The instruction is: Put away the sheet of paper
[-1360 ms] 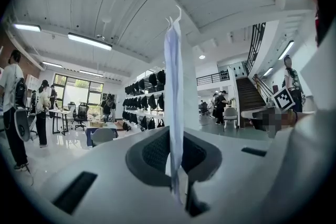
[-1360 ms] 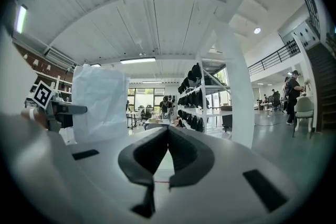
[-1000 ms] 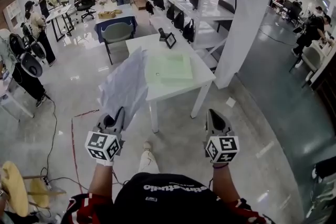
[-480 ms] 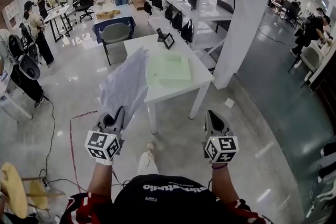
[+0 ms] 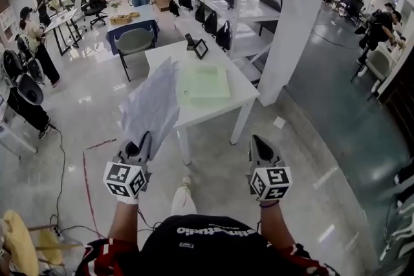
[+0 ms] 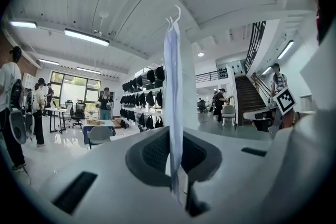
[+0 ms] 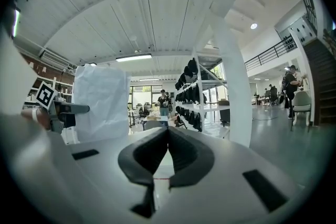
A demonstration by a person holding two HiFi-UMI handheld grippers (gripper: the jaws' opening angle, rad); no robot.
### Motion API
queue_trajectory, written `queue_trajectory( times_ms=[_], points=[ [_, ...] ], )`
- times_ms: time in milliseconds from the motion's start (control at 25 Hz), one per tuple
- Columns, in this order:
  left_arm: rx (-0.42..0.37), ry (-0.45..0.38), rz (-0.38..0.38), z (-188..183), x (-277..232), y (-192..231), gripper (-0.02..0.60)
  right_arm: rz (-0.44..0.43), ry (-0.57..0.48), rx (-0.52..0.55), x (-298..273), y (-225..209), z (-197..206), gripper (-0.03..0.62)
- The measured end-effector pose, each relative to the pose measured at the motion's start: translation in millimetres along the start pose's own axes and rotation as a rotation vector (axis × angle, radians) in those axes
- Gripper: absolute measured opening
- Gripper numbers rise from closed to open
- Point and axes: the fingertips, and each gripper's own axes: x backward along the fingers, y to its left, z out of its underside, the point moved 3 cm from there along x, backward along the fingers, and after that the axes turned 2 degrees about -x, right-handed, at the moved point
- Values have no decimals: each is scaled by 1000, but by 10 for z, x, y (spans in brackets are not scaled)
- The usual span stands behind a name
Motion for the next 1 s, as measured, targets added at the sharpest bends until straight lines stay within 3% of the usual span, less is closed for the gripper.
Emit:
queue_trajectory(
  times_ms=[520,1000],
  points=[
    [25,5,18,79,-411,332,6,9,7,15,-497,-33,-41,-2],
    [35,24,30,112,-1204,880,6,27,0,54,-1392,-185,-217,-2]
  ],
)
